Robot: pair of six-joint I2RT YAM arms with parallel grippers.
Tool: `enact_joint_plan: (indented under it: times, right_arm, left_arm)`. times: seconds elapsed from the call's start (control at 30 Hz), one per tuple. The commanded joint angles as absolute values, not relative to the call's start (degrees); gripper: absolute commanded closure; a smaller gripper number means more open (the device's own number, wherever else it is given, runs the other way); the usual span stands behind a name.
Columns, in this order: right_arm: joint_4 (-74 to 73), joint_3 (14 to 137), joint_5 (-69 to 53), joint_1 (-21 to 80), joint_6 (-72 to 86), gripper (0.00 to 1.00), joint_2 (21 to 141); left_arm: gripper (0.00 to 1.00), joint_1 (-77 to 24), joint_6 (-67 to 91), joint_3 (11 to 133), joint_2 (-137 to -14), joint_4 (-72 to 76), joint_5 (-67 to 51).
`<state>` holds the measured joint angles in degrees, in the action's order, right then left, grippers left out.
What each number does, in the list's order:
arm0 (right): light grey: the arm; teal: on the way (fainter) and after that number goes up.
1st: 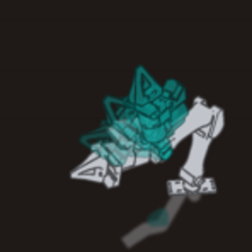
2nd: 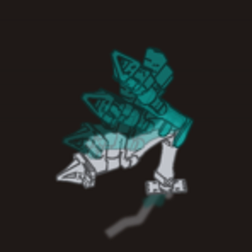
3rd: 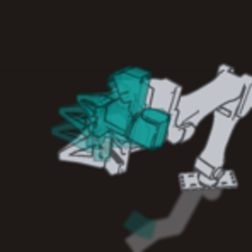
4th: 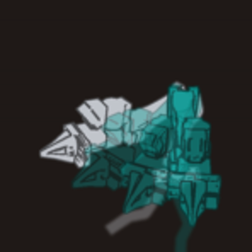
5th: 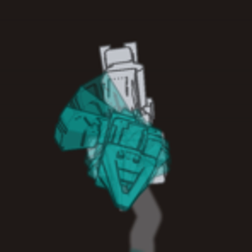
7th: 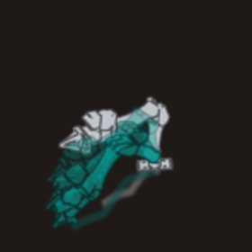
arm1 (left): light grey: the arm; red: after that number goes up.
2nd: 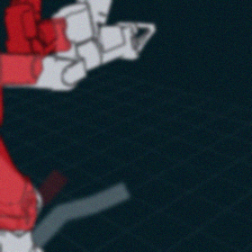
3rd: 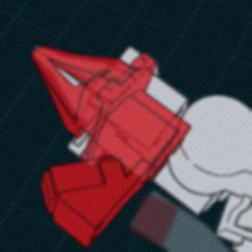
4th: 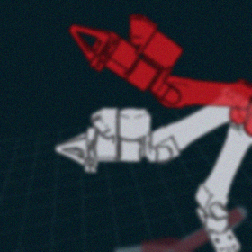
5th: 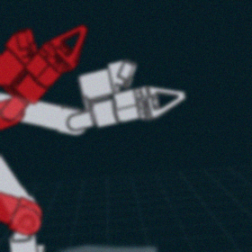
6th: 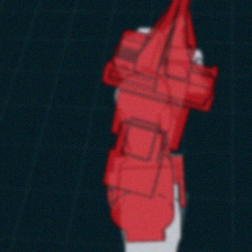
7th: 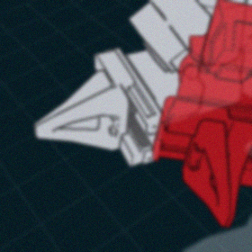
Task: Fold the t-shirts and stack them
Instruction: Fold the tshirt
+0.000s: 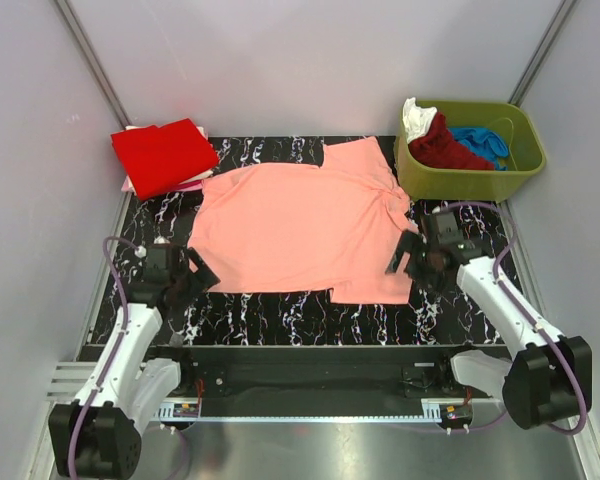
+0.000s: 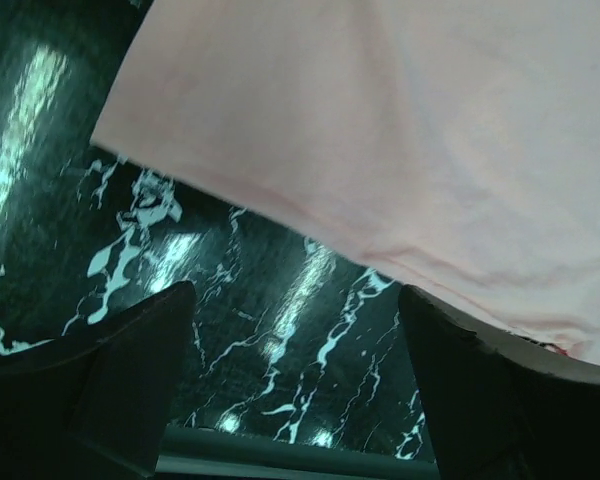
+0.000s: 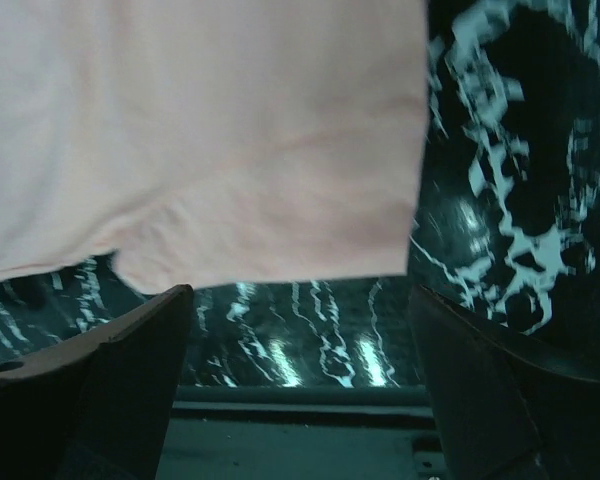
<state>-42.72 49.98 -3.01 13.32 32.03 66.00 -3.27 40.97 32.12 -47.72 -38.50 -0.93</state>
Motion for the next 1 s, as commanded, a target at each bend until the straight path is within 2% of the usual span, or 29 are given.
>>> enact_joint_plan:
  times: [0.0, 0.13, 0.33, 0.73, 0.87, 0.9, 0.97]
  right_arm:
    - [-39.55, 42.82, -3.86, 13.01, 39.54, 0.07, 62.23]
    - [-37.1, 37.63, -3.69, 12.66, 42.27, 0.11, 61.61]
    - [-31.56, 35.42, -4.39, 11.69, 42.72, 0.29, 67.93]
    - [-25.05, 33.66, -8.17, 11.6, 42.1, 0.42, 75.93]
    - [-24.08, 33.49, -9.31, 11.51, 41.75, 0.54, 77.43]
    - [-24.26, 33.49, -9.23, 11.34, 41.66, 0.64, 77.26]
    - [-24.34, 33.22, -8.88, 11.34, 41.92, 0.72, 75.68]
  left_arm:
    - [0.11, -2.55, 48.24, 30.07, -44.13, -36.82, -1.59]
    - [0.11, -1.06, 51.76, 26.02, -42.81, -34.99, -1.23]
    - [0.11, -0.09, 52.73, 23.73, -42.72, -33.48, -0.09]
    - [0.13, 0.0, 55.02, 20.57, -41.75, -32.43, 5.8]
    - [0.13, 1.49, 53.27, 21.18, -42.89, -30.68, 8.95]
    - [0.14, 1.67, 53.0, 21.62, -43.41, -30.5, 9.66]
    - [0.16, 2.37, 51.86, 22.76, -44.38, -29.97, 11.15]
